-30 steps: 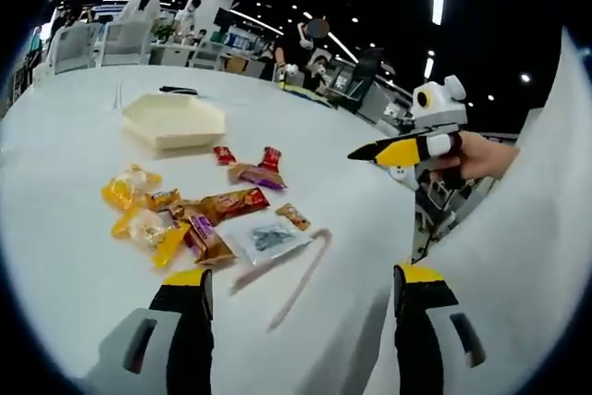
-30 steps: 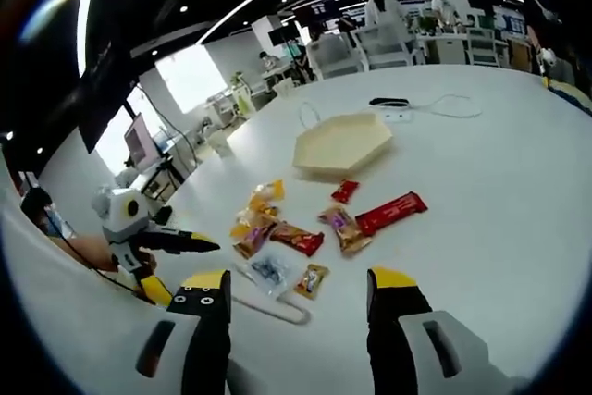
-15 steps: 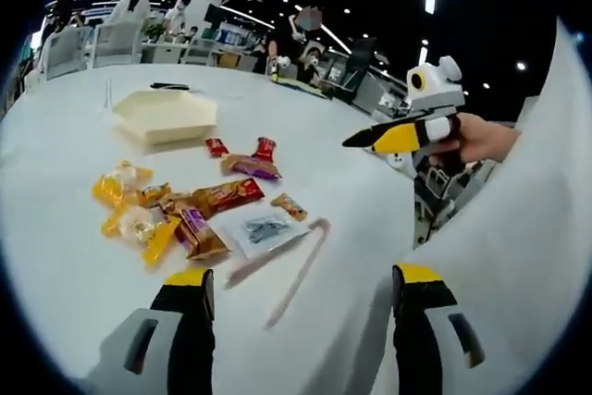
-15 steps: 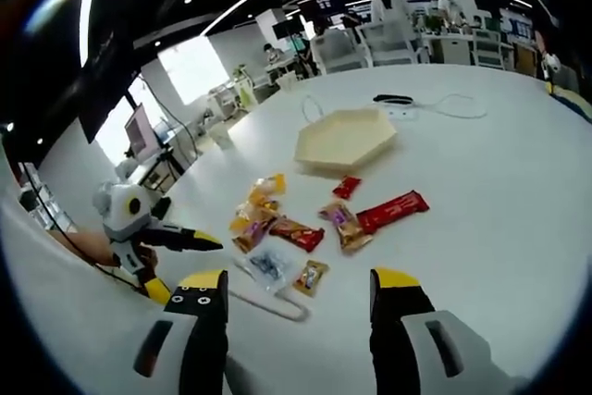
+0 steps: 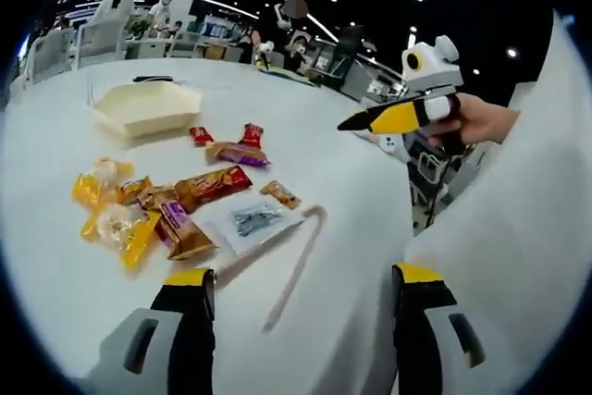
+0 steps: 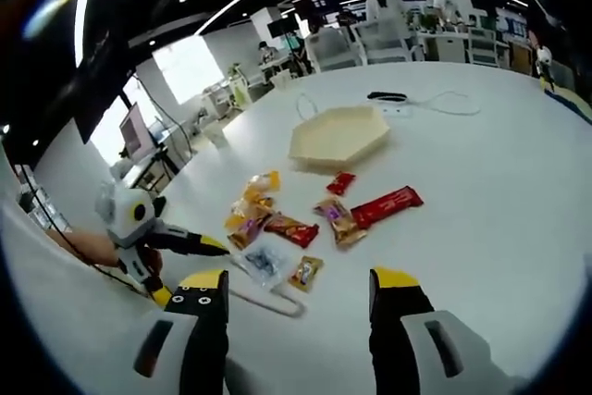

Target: Place the target food into the container with the food tongs after gripping and lifting it, then release it inside without dropping or visibly crushing the food.

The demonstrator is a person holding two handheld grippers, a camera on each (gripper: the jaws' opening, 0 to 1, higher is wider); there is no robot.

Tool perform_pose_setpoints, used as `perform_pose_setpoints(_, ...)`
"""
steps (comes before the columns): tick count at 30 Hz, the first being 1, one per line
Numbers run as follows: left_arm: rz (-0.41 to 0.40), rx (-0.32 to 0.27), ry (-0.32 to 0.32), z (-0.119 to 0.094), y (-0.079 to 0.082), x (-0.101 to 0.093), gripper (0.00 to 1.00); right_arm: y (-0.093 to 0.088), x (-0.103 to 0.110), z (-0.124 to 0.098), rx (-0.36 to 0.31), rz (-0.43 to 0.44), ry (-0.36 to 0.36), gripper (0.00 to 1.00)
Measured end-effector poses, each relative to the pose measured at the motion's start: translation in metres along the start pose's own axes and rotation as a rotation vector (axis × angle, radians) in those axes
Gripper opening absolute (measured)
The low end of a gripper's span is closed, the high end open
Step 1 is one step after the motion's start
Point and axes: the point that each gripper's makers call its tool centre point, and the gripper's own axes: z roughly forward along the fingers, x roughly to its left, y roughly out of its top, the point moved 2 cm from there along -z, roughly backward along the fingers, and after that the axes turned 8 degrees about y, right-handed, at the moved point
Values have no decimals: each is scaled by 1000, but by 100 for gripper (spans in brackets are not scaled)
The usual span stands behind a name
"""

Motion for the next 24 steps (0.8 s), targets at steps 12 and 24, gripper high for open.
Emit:
perform_pose_setpoints(12, 93, -19, 58, 7, 2, 12, 70, -4, 2, 4, 8, -44, -22, 60)
perform_pose_setpoints(24, 217, -25, 124, 16, -5, 24, 45, 0, -7, 0, -32, -3, -63, 58)
